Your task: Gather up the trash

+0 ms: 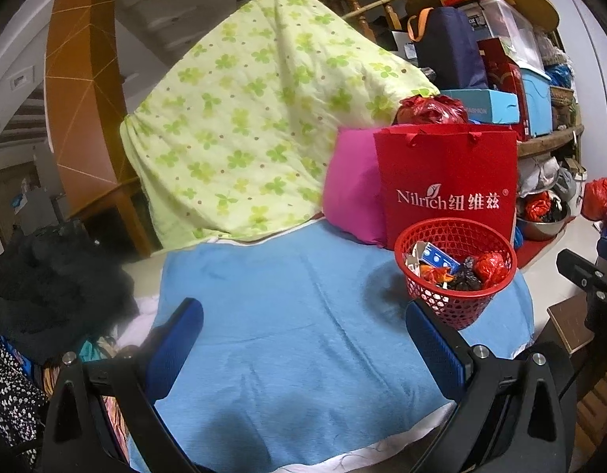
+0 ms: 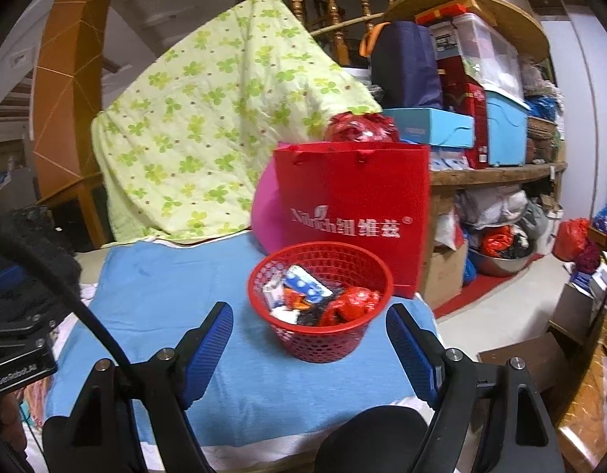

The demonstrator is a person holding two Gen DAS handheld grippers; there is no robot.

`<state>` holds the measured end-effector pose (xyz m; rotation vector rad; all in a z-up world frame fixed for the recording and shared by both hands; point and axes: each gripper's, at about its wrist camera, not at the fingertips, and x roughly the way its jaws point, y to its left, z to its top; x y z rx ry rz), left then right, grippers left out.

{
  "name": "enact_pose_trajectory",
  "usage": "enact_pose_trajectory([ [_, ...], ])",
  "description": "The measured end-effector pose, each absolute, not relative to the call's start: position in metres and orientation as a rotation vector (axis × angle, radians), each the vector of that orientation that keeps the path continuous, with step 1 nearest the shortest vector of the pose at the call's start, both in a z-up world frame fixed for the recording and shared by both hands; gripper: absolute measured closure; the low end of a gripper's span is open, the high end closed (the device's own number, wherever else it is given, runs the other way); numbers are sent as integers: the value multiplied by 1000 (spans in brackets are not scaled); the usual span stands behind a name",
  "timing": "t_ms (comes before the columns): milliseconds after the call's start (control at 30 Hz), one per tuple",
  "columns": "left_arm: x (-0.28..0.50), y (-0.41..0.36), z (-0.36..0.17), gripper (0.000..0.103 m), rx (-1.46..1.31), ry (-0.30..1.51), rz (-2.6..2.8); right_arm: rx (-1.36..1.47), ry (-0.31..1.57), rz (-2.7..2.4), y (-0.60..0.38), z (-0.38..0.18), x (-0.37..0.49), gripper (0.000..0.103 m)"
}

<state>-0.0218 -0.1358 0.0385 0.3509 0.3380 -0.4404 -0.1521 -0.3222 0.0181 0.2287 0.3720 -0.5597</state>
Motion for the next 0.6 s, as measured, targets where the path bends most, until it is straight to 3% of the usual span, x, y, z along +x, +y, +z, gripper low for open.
enact_pose_trajectory([
  [600, -8, -165, 30, 1, 383, 365, -499, 272, 389, -614, -345, 10, -146, 20],
])
